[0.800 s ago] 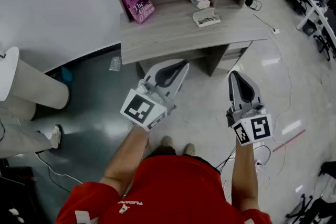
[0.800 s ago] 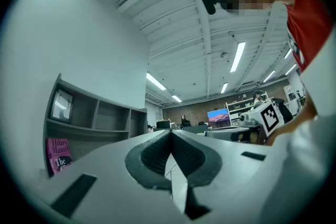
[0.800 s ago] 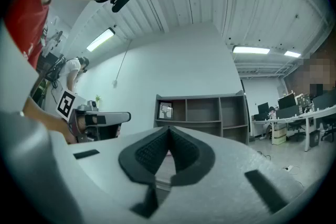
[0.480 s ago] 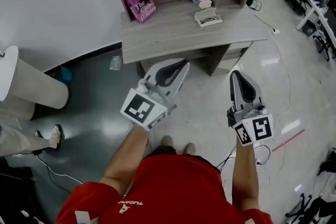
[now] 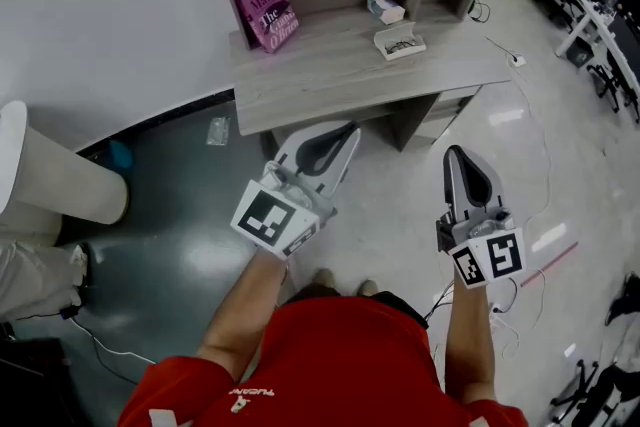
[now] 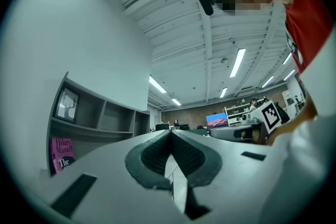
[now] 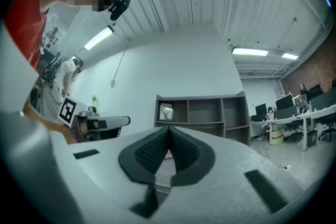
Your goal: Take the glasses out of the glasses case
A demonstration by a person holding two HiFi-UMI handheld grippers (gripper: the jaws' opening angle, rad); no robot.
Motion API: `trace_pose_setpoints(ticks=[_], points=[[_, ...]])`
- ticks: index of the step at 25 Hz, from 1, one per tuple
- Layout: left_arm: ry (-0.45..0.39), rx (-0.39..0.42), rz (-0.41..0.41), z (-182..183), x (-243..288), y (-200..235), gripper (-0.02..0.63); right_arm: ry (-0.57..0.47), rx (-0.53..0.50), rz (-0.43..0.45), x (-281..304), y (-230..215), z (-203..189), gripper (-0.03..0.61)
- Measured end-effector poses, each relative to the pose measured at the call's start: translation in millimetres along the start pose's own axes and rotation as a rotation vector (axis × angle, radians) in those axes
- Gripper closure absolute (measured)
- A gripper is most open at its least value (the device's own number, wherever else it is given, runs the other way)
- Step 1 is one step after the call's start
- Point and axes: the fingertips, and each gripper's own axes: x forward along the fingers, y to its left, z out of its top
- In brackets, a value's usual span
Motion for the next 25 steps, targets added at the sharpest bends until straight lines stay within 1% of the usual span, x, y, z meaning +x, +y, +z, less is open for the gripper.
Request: trace_pose_setpoints(ticks=[7,14,18,25], points=[[0.000,-0.030,-0.017,-12.9,2.4,29.9,0.604,0.021,-0.034,-0.035,19.5,-0.6,-4.8,0.574],[0.019,-0.029,-0.027,-35.0,36.5,50.1,0.604,0.014,-0.050,-0.050,41.5,-33.5,-21.1,0.574],[0.036,-0.010,-0.029,-47.9,79.4,66.3,0.604,-0.003,-0.072,-0.041,66.9,-73.6,-26.0,0.574],[0.080,0.020,-0.009,-81.2,177.7,103.4,0.604,-0.019,-0.066,-0.021,123.6,-170.7,-40.8,0.574]])
